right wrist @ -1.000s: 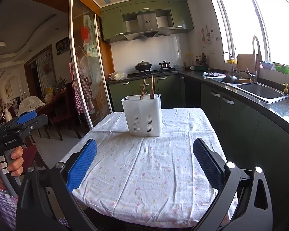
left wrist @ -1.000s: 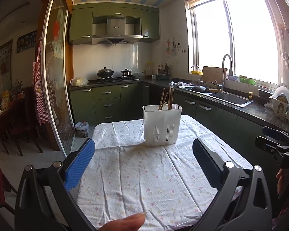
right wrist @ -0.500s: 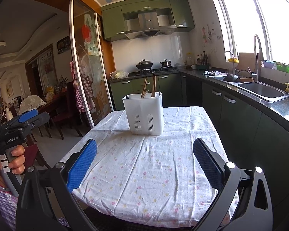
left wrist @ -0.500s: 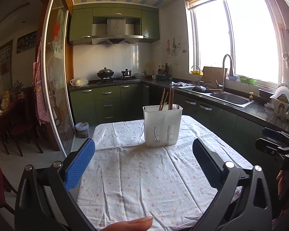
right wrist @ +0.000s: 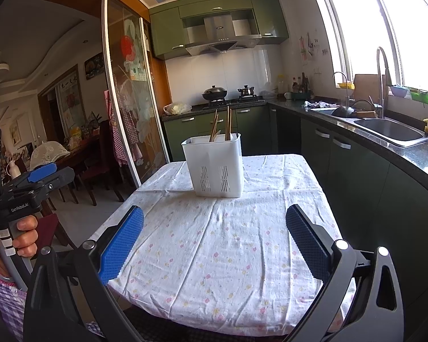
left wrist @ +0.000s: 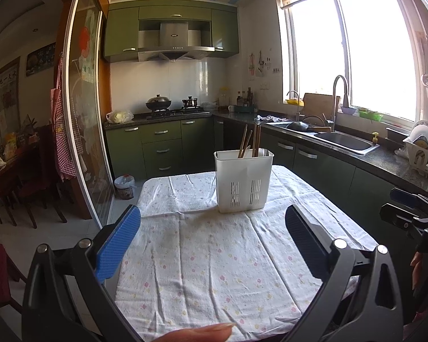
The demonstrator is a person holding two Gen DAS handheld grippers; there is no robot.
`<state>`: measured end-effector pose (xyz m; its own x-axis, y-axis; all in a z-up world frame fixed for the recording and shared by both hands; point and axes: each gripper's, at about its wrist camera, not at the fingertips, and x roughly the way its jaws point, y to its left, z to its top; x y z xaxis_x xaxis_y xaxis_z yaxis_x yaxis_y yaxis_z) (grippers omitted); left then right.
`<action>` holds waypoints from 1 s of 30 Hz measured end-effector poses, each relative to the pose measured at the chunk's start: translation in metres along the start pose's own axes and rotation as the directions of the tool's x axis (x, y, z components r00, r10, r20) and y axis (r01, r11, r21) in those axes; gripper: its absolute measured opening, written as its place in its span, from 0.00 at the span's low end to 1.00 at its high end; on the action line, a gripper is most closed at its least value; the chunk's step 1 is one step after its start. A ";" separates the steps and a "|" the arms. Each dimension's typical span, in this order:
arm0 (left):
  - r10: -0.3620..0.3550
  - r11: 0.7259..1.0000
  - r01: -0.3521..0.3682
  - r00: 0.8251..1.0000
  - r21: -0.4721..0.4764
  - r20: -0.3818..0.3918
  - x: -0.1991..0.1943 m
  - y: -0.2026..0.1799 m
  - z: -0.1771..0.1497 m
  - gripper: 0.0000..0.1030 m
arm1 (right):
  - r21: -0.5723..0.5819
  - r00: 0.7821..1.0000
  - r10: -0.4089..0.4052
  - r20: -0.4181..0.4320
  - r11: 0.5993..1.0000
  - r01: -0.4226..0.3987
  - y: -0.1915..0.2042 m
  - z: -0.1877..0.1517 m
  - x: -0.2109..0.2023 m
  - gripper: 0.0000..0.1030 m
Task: Organize utensils
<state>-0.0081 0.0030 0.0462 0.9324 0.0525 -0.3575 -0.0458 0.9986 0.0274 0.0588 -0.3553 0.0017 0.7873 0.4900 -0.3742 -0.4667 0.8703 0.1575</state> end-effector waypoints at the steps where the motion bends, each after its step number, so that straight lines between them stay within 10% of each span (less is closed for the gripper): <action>1: 0.009 1.000 -0.009 1.000 -0.003 0.007 0.000 0.000 0.000 0.94 | -0.001 1.000 0.000 0.000 1.000 0.000 0.000 0.001 0.000 0.96; 30: 0.083 0.996 -0.082 0.996 0.047 -0.020 0.012 -0.005 -0.006 0.93 | 0.008 1.000 -0.007 0.001 1.000 0.007 -0.001 0.000 0.001 0.96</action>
<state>0.0007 -0.0011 0.0359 0.9180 0.1357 -0.3725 -0.1054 0.9893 0.1005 0.0599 -0.3556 0.0015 0.7907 0.4841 -0.3747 -0.4583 0.8739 0.1619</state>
